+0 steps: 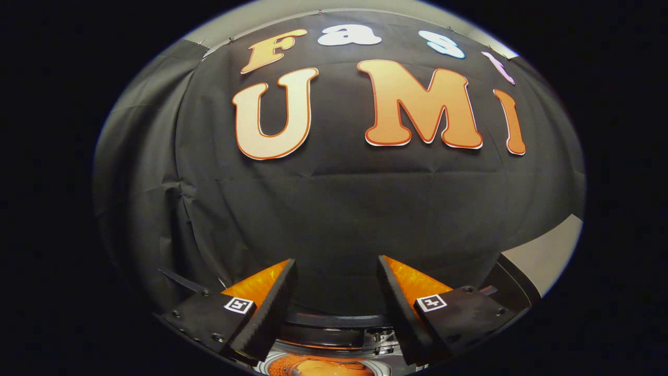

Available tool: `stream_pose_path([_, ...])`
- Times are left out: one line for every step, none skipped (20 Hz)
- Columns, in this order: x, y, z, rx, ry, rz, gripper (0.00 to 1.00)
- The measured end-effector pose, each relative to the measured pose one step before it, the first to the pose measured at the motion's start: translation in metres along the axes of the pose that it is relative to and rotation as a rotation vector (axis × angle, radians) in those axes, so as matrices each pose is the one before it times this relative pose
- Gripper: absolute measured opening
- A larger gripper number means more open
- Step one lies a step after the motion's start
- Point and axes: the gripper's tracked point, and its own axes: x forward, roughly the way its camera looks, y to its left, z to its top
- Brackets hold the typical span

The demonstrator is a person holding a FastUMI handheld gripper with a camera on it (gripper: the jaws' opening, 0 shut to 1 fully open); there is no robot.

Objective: Put the clothes into the washing machine and then close the washing machine lid.

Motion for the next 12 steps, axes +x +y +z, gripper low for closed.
stream_pose_path([-0.00298,0.00033,-0.00079,-0.00056,-0.00085,0.00068,0.98])
stream_pose_path([-0.00415,0.00087,-0.00053,-0.00093,-0.00301,0.00095,0.98])
stream_pose_path([-0.00338,0.00053,-0.00098,-0.00132,-0.00264,0.00106,0.98])
stream_pose_path([-0.00381,0.00002,-0.00209,-0.00099,-0.00252,0.00033,0.98])
stream_pose_path([-0.00301,0.00028,-0.00123,-0.00069,-0.00098,0.00006,0.98])
stream_pose_path([-0.00335,0.00031,0.00034,-0.00028,0.00063,0.00016,0.98])
stream_pose_path([-0.00271,-0.00002,-0.00155,-0.00012,0.00078,0.00002,0.98])
stream_pose_path([-0.00304,0.00116,-0.00151,-0.00049,0.00106,-0.0002,0.98])
stream_pose_path([-0.00319,0.00007,-0.00245,-0.00068,0.00234,0.00015,0.98])
stream_pose_path([-0.0033,0.00128,-0.00186,0.00012,0.00108,-0.00027,0.98])
stream_pose_path([-0.00413,0.00003,-0.00181,-0.00084,0.00035,0.00029,0.98])
stream_pose_path([-0.00379,0.0004,-0.0016,-0.00096,-0.00174,0.00048,0.98])
